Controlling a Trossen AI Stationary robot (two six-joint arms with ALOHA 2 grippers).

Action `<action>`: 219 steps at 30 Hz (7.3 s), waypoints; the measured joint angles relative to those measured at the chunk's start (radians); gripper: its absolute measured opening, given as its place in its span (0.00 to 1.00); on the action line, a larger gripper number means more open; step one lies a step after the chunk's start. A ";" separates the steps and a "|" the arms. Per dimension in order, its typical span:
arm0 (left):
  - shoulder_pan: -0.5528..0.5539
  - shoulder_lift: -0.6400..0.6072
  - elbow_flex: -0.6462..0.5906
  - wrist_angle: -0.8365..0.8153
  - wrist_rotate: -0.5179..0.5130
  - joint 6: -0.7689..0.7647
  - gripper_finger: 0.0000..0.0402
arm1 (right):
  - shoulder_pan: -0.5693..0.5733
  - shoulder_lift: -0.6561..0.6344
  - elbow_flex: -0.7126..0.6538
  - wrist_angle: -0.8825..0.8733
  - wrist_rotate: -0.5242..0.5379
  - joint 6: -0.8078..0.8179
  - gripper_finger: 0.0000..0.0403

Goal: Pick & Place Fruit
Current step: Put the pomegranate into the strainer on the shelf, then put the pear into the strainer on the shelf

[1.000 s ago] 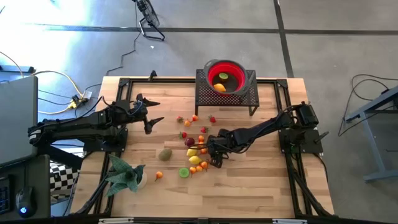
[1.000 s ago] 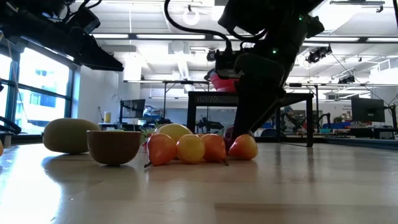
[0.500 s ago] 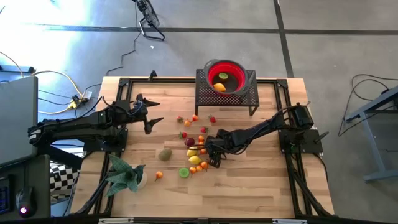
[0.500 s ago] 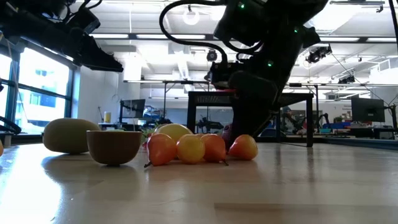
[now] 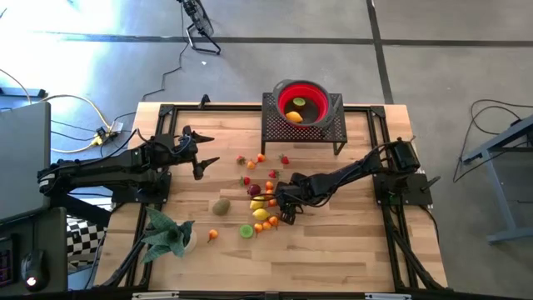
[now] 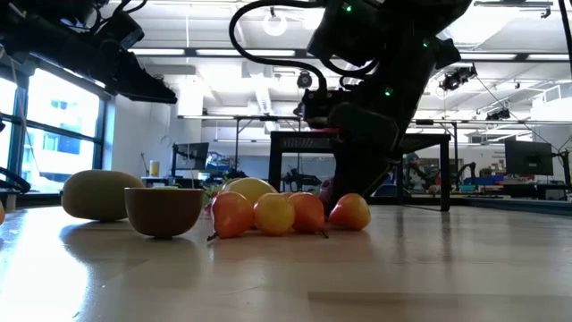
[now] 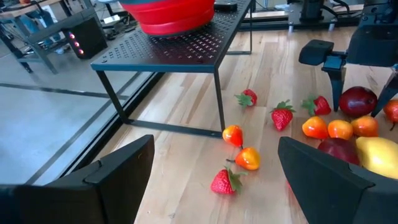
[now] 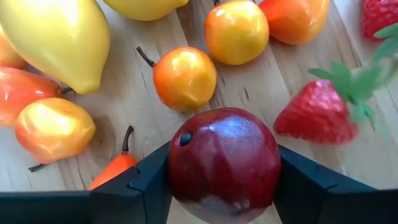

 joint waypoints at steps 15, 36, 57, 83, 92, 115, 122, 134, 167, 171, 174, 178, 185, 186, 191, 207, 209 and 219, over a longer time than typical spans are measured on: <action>0.000 0.000 0.000 0.000 0.000 0.001 0.84 | 0.000 -0.037 -0.003 -0.018 -0.032 0.000 0.51; 0.000 0.000 0.000 0.003 0.003 0.001 0.84 | -0.030 -0.400 0.000 0.002 0.177 0.000 0.49; 0.000 0.000 0.000 0.004 0.000 -0.002 0.84 | -0.366 -0.583 0.000 0.387 0.374 -0.390 0.48; 0.000 0.000 0.000 0.003 0.001 -0.002 0.84 | -0.514 -0.352 0.384 -0.029 0.357 -0.429 0.47; 0.000 0.000 0.000 0.003 0.001 -0.002 0.84 | -0.605 -0.298 0.386 -0.246 0.289 -0.311 0.47; 0.000 0.000 0.000 0.003 0.003 0.000 0.84 | -0.684 -0.282 0.386 -0.445 0.192 -0.269 0.49; 0.000 0.000 0.000 0.001 -0.001 0.000 0.84 | -0.684 -0.282 0.386 -0.446 0.185 -0.269 0.50; 0.000 0.000 0.000 0.000 -0.001 0.000 0.84 | -0.668 -0.282 0.385 -0.446 0.233 -0.295 0.70; 0.000 0.000 0.000 -0.010 0.004 0.011 0.84 | -0.307 -0.433 0.384 -0.342 -0.085 -0.330 0.25; 0.000 0.000 0.000 -0.011 0.003 -0.009 0.84 | -0.258 -0.433 0.384 -0.345 -0.074 -0.340 0.22; 0.000 0.000 0.000 -0.011 0.003 -0.010 0.84 | -0.227 -0.433 0.384 -0.345 -0.073 -0.337 0.20; 0.000 0.000 0.000 -0.012 0.003 -0.040 0.84 | -0.187 -0.433 0.384 -0.353 -0.073 -0.322 0.19; 0.000 0.000 0.000 -0.013 0.002 -0.144 0.84 | -0.115 -0.433 0.299 -0.345 0.032 -0.210 0.17; 0.000 0.000 0.000 -0.013 0.002 -0.143 0.84 | -0.104 -0.432 0.278 -0.341 0.046 -0.183 0.17; 0.000 0.000 0.000 -0.013 0.001 -0.136 0.84 | -0.037 -0.433 0.179 -0.311 0.080 -0.014 0.17; 0.000 0.000 0.000 -0.013 0.000 -0.134 0.84 | 0.082 -0.432 -0.023 -0.064 0.125 0.099 0.17; 0.000 0.000 0.000 -0.013 0.000 -0.134 0.84 | 0.076 -0.432 -0.033 -0.026 0.125 0.100 0.17; 0.000 0.000 0.000 0.021 0.000 -0.122 0.84 | 0.063 -0.432 -0.033 0.072 0.127 0.005 0.13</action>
